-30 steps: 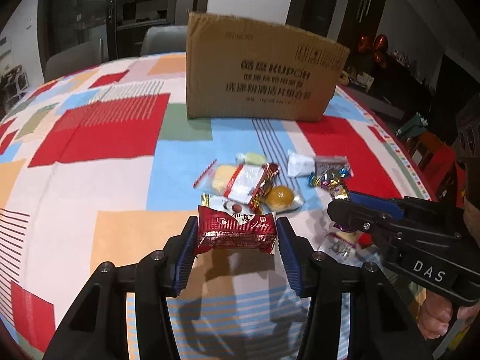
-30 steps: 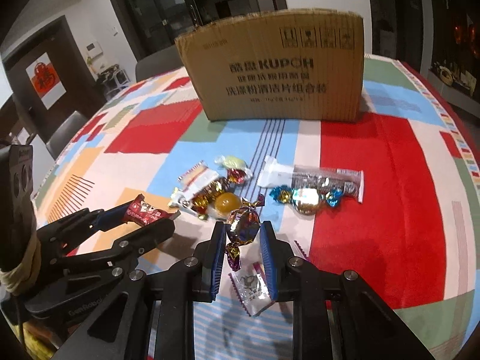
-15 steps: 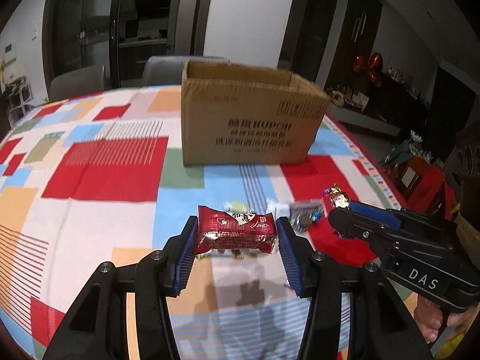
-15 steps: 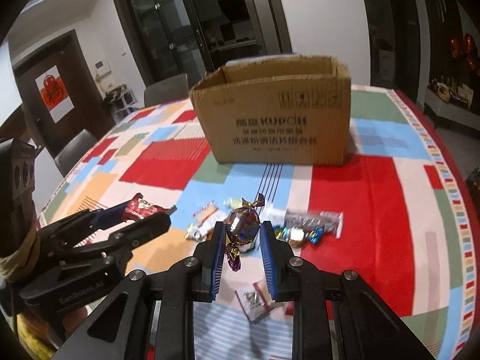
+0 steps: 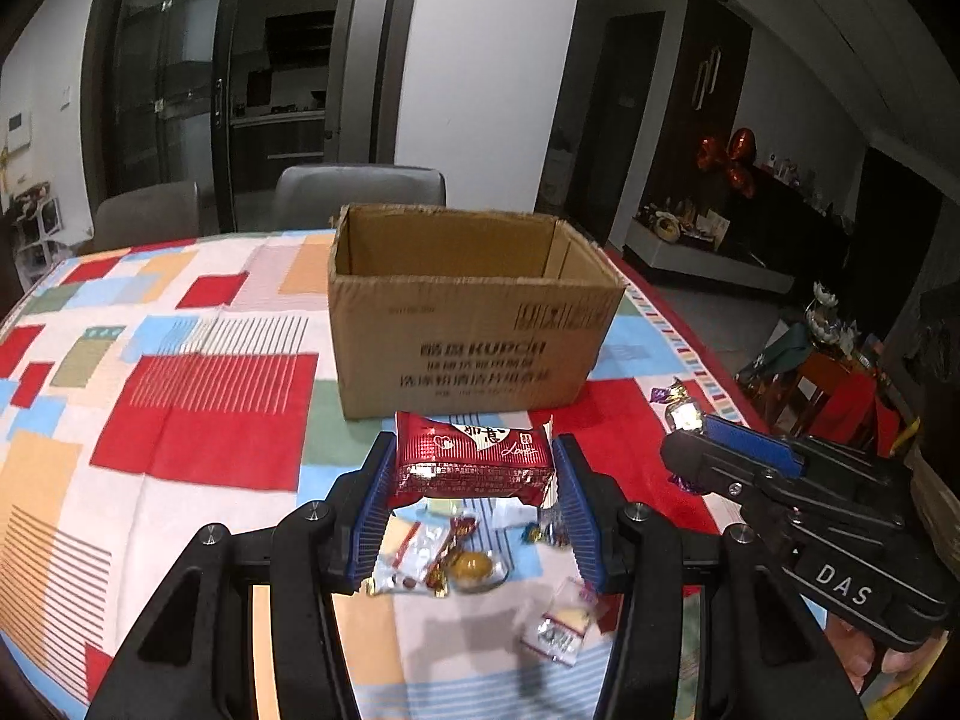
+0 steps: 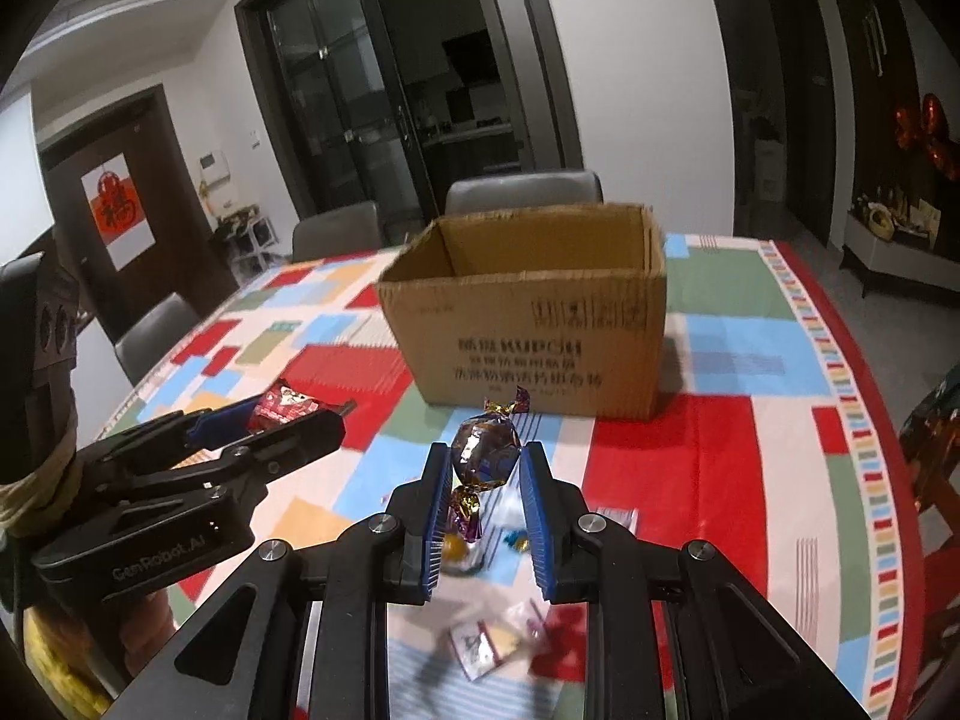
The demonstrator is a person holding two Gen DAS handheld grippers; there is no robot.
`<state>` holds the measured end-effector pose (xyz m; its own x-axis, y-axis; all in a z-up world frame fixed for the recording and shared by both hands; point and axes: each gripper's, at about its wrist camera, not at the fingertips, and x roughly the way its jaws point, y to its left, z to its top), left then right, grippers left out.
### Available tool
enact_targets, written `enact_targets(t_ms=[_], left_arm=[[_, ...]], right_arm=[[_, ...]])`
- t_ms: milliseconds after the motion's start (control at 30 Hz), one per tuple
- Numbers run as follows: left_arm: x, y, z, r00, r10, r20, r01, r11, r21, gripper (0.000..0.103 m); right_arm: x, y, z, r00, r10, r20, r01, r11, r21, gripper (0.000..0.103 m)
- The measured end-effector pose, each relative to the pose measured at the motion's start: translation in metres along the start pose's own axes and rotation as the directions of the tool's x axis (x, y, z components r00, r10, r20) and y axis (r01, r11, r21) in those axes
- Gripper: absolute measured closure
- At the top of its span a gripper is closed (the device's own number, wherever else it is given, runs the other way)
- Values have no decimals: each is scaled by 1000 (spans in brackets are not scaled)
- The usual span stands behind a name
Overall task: Organize snacks
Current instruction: 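Carry the red packet and candy over the box with both tools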
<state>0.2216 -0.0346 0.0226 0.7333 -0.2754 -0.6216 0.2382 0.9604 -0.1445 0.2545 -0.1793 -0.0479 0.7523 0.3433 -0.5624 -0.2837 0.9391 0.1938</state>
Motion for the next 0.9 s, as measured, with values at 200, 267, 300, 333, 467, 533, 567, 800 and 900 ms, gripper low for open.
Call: enact_targets(t_ms=[200,267,300,333,467,533,567,800,900], left_arm=[[-3,-5,28,999,13,46,-14,1000,7,52],[-3,-5,36,998,21,55,-22,1000,15,52],[-2,-5,41,998,26,57,-27,999,20,52],[0,-5,46,998,29,57,-30,999,26,52],[6,-4,65,998,28,57,-30,999,32,52],[9,-3,74,998,29,59,-31,999,33,52],[10,-2,78,998,29,57,-31,999,34,52],[30,4,105,1000,13,8,-13,1000,26,52],[40,8,115,1000,7,-16,-7,1000,25,52]], right_arm=[[-2,-5,24,999,2,35,-2,1000,-1,78],[-2,-6,32,999,-3,45,3,1000,-7,78],[-1,-7,36,999,-5,48,6,1000,-8,78],[0,-8,41,999,-6,54,7,1000,-6,78],[5,-13,56,998,-9,65,9,1000,-3,78],[8,-14,64,997,-10,73,11,1000,-11,78],[10,-15,68,997,-13,76,14,1000,-14,78],[23,-20,98,996,-12,85,14,1000,-24,78],[33,-22,111,997,-17,71,18,1000,-23,78]])
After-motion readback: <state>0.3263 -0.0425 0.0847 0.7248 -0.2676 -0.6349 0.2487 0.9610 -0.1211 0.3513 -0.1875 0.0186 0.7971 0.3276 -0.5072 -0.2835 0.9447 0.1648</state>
